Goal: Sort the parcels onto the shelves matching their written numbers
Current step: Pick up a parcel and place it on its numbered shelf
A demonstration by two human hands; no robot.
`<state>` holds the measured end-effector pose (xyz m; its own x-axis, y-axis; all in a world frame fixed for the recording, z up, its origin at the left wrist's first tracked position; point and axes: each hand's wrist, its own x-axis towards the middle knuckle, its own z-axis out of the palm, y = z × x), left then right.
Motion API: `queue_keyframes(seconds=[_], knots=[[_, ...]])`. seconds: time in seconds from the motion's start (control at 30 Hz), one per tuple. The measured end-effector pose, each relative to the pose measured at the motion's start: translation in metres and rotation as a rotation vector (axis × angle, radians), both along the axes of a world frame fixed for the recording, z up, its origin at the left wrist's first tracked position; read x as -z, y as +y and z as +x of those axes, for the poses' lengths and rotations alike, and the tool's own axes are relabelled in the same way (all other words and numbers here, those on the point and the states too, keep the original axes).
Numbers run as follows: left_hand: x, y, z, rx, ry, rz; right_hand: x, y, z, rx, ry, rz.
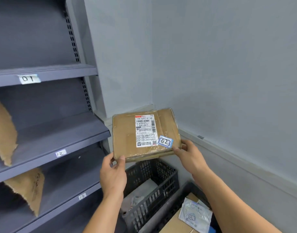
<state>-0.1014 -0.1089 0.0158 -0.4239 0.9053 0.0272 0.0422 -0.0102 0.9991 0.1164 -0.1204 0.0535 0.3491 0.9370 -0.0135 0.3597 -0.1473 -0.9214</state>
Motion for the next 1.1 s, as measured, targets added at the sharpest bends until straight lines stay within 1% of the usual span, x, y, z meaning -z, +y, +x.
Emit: queue_keyframes(seconds=[0.27, 0.57, 0.83, 1.1], knots=[[-0.03, -0.07, -0.011, -0.119, -0.008, 0.095, -0.029, -0.041, -0.006, -0.162, -0.006, 0.121], [-0.053, -0.131, -0.064, -0.286, 0.017, 0.164, -0.041, -0.069, -0.06, -0.343, 0.026, 0.166], [-0.07, -0.173, -0.132, -0.4, 0.034, 0.213, -0.06, -0.086, -0.134, -0.447, 0.049, 0.216], [-0.092, -0.223, -0.239, -0.513, 0.067, 0.252, -0.078, -0.114, -0.248, -0.563, 0.074, 0.253]])
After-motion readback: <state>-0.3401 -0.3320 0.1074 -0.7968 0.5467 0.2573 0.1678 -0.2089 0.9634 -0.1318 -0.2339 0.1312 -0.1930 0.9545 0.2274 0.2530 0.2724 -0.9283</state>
